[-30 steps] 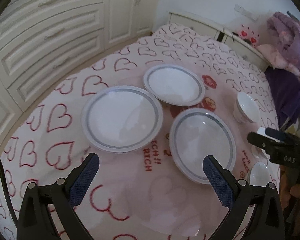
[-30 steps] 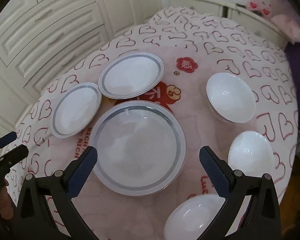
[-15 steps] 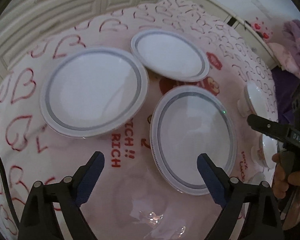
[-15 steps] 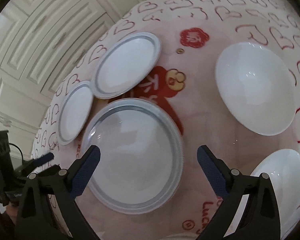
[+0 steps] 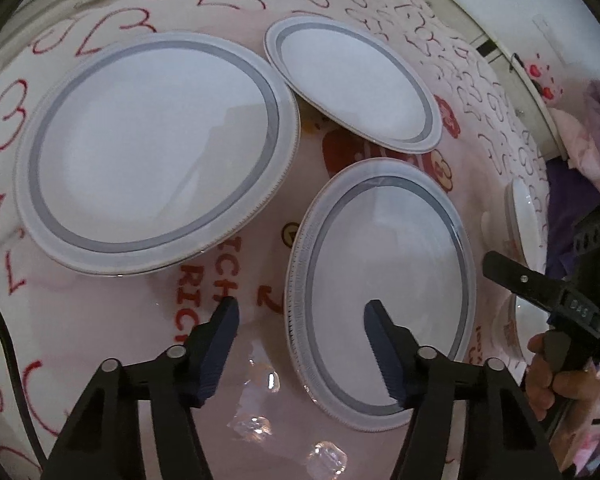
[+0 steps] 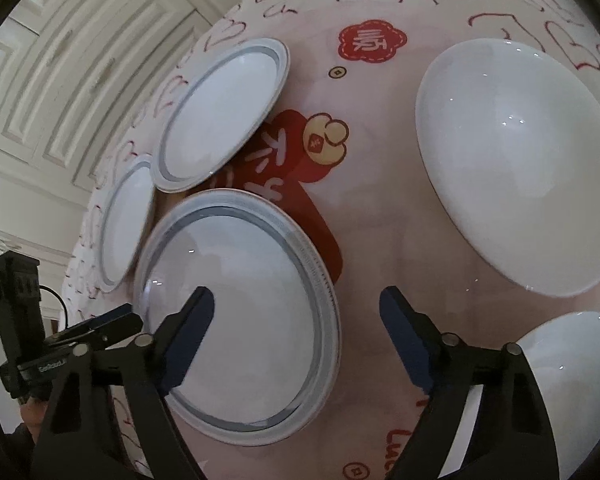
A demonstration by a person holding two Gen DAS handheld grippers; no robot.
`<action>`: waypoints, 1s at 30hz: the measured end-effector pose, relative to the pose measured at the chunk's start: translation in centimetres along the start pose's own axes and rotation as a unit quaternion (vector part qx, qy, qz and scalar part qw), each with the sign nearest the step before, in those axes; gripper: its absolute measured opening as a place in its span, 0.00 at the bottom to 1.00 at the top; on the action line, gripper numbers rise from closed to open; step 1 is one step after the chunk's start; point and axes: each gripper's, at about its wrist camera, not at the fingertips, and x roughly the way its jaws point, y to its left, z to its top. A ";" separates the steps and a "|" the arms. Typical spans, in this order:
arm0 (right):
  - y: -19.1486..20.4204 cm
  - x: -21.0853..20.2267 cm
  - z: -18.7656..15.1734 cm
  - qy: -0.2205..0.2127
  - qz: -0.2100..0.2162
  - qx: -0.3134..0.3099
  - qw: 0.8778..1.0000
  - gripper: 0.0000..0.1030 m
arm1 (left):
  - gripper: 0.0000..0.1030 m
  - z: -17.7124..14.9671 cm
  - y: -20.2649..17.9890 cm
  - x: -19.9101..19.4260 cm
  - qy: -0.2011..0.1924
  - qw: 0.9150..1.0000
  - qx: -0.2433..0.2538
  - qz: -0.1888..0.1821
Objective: Organize plates and bowls
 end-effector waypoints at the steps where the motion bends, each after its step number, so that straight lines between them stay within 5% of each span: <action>1: 0.0 0.1 0.0 0.002 0.002 -0.001 1.000 0.79 | 0.50 -0.1 -0.1 0.2 0.003 1.000 -0.003 -0.005; 20: -0.8 2.9 0.2 0.051 0.059 0.016 0.997 0.69 | 0.29 0.1 0.4 1.9 0.023 0.998 -0.029 -0.053; 30: -0.8 2.9 -0.3 0.035 0.048 0.011 0.998 0.47 | 0.11 -0.1 0.7 1.9 0.025 0.998 -0.045 -0.041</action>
